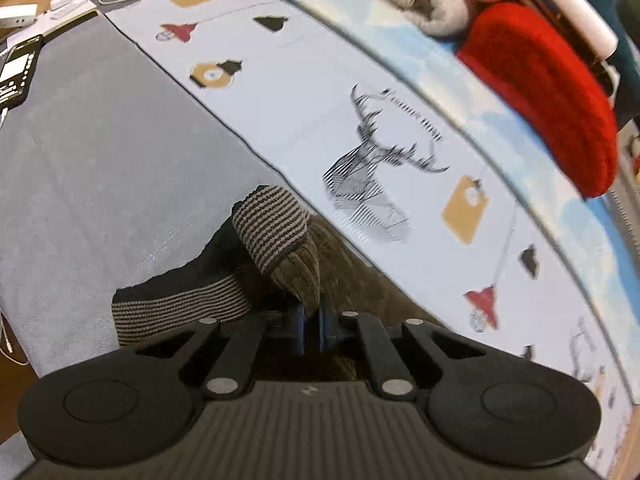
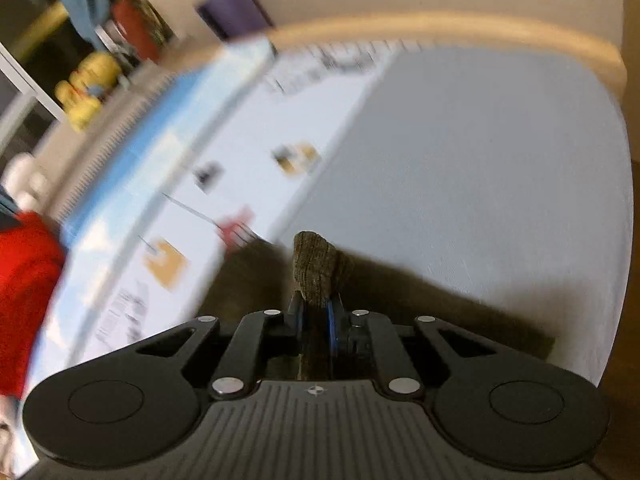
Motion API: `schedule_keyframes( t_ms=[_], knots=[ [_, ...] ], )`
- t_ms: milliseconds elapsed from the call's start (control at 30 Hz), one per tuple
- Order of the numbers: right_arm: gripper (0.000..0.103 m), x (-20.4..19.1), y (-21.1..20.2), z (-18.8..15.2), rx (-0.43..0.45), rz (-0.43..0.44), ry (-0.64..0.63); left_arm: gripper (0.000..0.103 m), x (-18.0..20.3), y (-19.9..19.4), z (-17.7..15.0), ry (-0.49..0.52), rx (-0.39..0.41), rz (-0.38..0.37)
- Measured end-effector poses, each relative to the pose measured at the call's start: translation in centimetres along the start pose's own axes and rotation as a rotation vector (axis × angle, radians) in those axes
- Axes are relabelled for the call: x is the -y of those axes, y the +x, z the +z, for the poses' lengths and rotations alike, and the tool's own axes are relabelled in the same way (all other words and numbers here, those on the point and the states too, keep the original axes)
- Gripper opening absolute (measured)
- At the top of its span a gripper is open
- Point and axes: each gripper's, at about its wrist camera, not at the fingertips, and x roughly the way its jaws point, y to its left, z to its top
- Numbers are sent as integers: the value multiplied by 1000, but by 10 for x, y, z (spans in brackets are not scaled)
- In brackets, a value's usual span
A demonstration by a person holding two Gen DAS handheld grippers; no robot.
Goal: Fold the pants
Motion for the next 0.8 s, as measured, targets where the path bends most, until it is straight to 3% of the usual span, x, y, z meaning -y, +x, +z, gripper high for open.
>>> schedule_keyframes(
  t_ms=[133,233,367,467,533,700,800],
  knots=[
    [11,3,-38,17,62,36,17,6,-21,-28,-5,-24,-16,-33],
    [11,16,-49,13,74,2,3,6,-52,-36,-14,-46,-37,-35],
    [11,33,-14,-5,-28,-95,-62,6,-80,-4,-20,-96,-138,19],
    [11,24,17,-17,-95,-142,-61,6,-70,14,-14,-124,-179,64],
    [11,1,20,-16,-80,-122,-92,6,-52,10,-4,-99,-161,63],
    [11,-65,-7,24,16,10,-144,6,-28,-33,31,-98,-88,-41],
    [11,-69,-40,50,69,69,-136,6,-39,-49,32,-103,-71,-55]
  ],
)
